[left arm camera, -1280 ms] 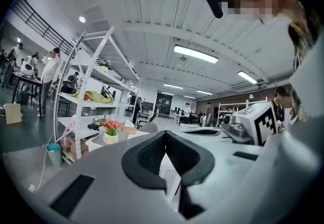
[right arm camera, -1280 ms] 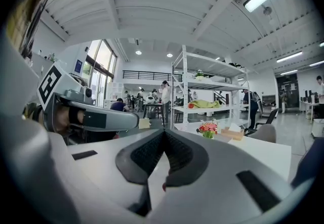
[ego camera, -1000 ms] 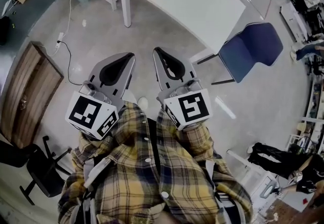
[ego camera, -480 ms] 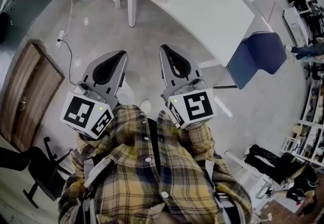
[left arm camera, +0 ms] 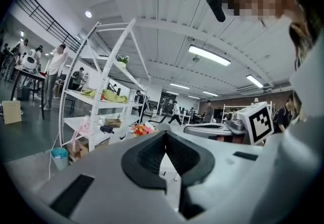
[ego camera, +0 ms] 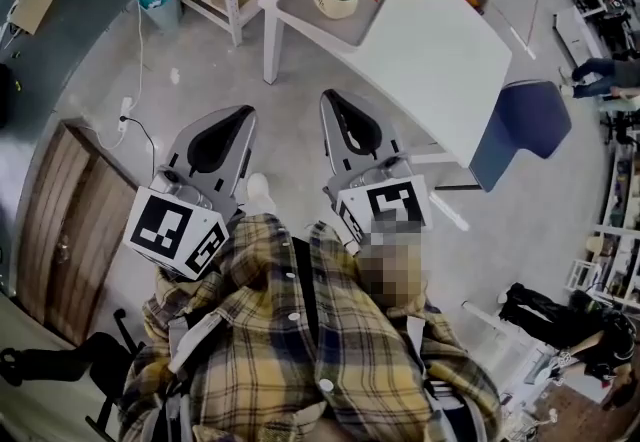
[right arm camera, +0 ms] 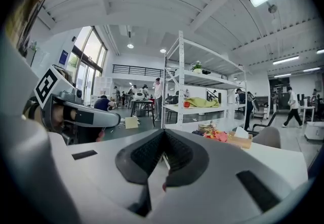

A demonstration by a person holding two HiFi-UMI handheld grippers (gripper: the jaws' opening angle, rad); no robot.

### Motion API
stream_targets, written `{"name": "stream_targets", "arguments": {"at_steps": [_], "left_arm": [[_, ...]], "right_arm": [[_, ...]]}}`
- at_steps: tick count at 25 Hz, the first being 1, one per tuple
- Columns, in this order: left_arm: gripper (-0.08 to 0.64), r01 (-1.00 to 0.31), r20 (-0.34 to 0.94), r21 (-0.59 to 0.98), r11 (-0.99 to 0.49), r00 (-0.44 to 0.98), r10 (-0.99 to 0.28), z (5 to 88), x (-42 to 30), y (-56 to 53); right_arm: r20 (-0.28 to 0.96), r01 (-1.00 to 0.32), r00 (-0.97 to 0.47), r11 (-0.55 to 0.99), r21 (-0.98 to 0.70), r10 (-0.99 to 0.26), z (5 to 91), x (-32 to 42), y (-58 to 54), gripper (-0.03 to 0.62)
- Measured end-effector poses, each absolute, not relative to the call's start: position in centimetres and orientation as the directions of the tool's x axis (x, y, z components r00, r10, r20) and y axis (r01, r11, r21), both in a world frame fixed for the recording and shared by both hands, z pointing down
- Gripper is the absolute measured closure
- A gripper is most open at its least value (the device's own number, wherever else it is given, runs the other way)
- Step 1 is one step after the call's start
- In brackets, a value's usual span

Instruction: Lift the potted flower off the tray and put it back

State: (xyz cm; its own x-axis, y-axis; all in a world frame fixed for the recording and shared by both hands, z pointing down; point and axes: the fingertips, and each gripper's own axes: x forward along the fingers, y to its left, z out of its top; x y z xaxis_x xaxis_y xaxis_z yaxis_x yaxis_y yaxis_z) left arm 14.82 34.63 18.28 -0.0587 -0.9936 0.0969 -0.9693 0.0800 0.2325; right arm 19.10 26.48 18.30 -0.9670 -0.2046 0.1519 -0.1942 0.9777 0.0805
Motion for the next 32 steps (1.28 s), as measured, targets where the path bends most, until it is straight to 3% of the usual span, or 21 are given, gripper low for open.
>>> {"name": "stream_targets", "arguments": {"at_steps": [7,32], "left_arm": [[0.551,-0.967,0.103,0.252,0.04,-0.014,-0.995,19.3,8.9,34.9],[0.551,-0.957,0.156,0.29,-0.023,0.071,-0.985,21.8,3.2,26.9]], "right_arm": [[0.181,-0.247,-0.949,0.965,0.089,-0.259,19.5,14.1,26.7,0.595],[0.268,-0.253,-0.926,0.964,0.08,-0.265,22.9,6.9,20.7,0.595]]}}
